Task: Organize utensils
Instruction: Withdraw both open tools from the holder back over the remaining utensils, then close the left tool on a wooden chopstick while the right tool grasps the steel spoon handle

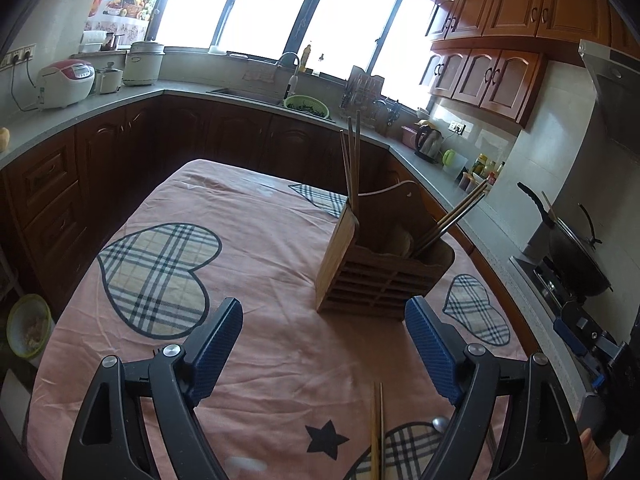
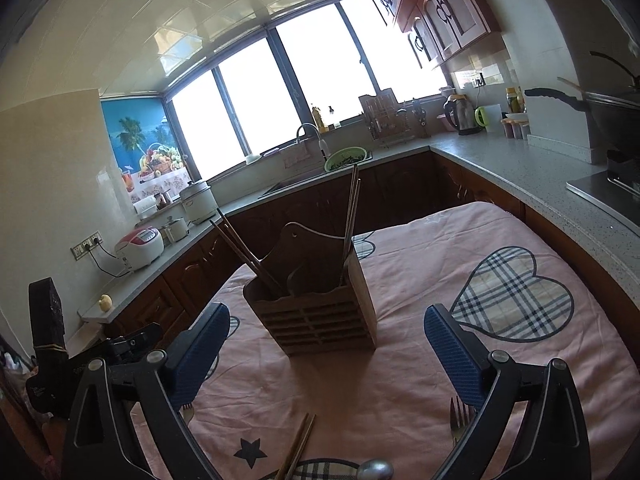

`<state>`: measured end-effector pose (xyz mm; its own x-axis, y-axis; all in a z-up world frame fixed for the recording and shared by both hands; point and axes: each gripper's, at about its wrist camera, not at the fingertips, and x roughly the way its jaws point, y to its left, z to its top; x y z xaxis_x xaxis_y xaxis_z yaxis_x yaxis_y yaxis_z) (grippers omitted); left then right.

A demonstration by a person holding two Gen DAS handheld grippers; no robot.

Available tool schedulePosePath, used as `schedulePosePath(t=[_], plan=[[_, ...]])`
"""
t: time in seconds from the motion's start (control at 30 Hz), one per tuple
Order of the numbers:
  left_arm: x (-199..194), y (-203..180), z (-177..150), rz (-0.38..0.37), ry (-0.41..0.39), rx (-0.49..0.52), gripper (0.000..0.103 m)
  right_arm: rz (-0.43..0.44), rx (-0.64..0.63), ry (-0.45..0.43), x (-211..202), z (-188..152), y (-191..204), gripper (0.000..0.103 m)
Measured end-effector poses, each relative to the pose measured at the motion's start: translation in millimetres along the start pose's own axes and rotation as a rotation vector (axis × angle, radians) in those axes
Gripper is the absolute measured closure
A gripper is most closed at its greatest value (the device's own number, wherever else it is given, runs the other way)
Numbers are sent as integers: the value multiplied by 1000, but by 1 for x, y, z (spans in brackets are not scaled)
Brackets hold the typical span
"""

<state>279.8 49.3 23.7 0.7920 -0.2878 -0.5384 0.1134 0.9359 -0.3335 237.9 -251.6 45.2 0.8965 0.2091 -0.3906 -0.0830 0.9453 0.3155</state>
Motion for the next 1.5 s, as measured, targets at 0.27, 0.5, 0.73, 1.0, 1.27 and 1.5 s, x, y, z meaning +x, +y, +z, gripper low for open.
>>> schedulePosePath(t=[0.27, 0.5, 0.73, 1.0, 1.27, 1.5], plan=[[-12, 0, -14, 11, 56, 0, 20, -21, 10, 61, -13, -29, -2, 4], [-18, -5, -26, 27, 88, 9, 20, -31, 1, 108, -19, -48, 1, 4], [-12, -9, -35, 29, 134, 35, 20, -42, -9, 138, -25, -61, 2, 4], [9, -15, -39, 51, 216, 73, 20, -72, -15, 211, -18, -79, -3, 4], [32, -16, -43, 59, 274, 80, 20, -103, -39, 361, 15, -105, -4, 29], [57, -27, -44, 48, 322, 115, 20, -132, -32, 478, 39, -128, -11, 56]])
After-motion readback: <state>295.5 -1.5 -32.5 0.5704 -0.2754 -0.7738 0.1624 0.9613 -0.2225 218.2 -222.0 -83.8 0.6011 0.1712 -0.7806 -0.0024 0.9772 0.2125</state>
